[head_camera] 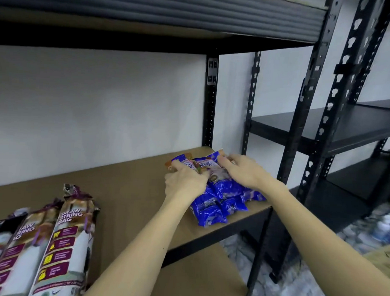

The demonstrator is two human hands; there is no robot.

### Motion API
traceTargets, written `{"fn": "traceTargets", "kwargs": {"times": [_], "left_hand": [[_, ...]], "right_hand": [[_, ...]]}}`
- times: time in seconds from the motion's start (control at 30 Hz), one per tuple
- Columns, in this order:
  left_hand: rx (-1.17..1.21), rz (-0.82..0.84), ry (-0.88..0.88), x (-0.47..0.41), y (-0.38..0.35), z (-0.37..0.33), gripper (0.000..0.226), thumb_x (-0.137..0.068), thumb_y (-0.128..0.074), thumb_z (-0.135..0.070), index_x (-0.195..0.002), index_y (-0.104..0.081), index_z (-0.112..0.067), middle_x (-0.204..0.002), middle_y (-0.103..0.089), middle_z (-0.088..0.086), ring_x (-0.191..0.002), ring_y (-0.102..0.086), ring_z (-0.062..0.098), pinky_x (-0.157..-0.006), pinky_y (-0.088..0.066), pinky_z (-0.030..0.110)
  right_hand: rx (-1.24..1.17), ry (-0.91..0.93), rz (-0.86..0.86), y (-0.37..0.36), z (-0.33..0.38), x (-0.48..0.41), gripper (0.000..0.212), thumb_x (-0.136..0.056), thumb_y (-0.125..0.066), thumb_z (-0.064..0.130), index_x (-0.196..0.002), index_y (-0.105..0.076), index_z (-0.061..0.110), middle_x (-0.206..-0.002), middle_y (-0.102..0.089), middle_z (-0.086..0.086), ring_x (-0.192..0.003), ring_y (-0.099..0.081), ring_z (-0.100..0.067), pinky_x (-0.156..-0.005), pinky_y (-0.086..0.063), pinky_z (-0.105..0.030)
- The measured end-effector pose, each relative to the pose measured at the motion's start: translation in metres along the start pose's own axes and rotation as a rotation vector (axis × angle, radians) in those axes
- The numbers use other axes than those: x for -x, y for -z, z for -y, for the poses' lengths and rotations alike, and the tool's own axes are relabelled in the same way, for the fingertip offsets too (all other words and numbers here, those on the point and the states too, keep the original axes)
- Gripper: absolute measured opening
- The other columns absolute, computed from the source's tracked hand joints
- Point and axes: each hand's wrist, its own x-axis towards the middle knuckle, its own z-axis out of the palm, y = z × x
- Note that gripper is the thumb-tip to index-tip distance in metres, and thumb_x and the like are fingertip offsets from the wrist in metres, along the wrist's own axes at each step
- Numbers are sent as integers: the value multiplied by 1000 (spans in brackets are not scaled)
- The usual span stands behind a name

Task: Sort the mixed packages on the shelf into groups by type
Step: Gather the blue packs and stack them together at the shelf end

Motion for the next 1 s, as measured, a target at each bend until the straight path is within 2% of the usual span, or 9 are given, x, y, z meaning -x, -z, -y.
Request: {"fn": "traceTargets", "kwargs": {"times": [0.13, 0.2, 0.33, 0.47, 0.57, 0.7, 0.77, 0.9, 1.0], "left_hand": [[131, 53, 65, 0, -4, 5, 69, -93, -38, -53, -143, -16, -12, -135, -43, 25, -117, -47, 38, -87, -54, 47], [188, 32, 59, -2, -4, 8, 66, -93, -40, -51, -143, -19, -13, -134, -47, 22, -116, -51, 37, -91, -52, 49], [360, 4, 46, 2, -7, 16, 71, -82, -61, -54, -130, -33, -9, -120, -59, 12, -111, -59, 33, -96, -50, 49], [518, -19, 90, 11, -8, 20, 81, -50, -62, -66, -114, -53, -19, -114, -65, 8, -100, -65, 29, -92, -54, 47], [523, -58, 73, 11, -9, 19, 81, -60, -63, -59, -127, -45, -15, -127, -54, 14, -114, -57, 36, -96, -50, 52], [590, 5, 45, 11, -8, 15, 96, -55, -64, -67, -133, -34, -19, -133, -51, 12, -120, -53, 36, -96, -49, 55], [569, 40, 24, 11, -8, 12, 110, -47, -70, -74, -134, -30, -21, -135, -48, 9, -123, -51, 34, -99, -48, 54], [631, 99, 71, 6, -12, 15, 109, -31, -80, -75, -116, -30, -28, -125, -57, 4, -115, -58, 30, -93, -54, 51], [508, 85, 106, 9, -12, 14, 120, -39, -75, -83, -131, -29, -21, -137, -48, 9, -126, -49, 34, -101, -47, 49]], "right_hand": [[-83, -141, 185, 10, -17, -16, 68, -96, -30, 64, -140, -44, 14, -140, -53, -10, -122, -51, -27, -96, -36, -36], [-95, -159, 247, 9, -20, -19, 61, -100, -33, 56, -141, -41, 12, -141, -52, -9, -121, -52, -24, -93, -36, -32], [-126, -173, 241, 12, -28, -23, 49, -95, -50, 53, -123, -53, 12, -105, -66, -2, -86, -61, -13, -77, -49, -30], [-171, -206, 166, 12, -28, -26, 44, -94, -56, 47, -104, -63, 5, -92, -72, -8, -87, -69, -21, -84, -54, -37], [-355, -255, 161, 11, -21, -23, 31, -97, -58, 34, -109, -55, 5, -92, -70, -9, -81, -69, -19, -69, -54, -31], [-603, -343, 166, 10, -18, -22, 31, -99, -55, 27, -119, -47, 6, -102, -70, -14, -84, -70, -22, -72, -56, -32], [-592, -351, 117, 10, -21, -23, 28, -100, -51, 27, -116, -48, 3, -102, -69, -15, -86, -69, -24, -78, -55, -34], [-527, -359, 94, 15, -29, -24, 24, -101, -51, 31, -103, -50, 7, -104, -70, -15, -95, -70, -25, -90, -54, -39], [-478, -315, 181, 17, -25, -22, 25, -99, -54, 33, -108, -53, 10, -100, -71, -12, -86, -72, -21, -76, -58, -32]]}}
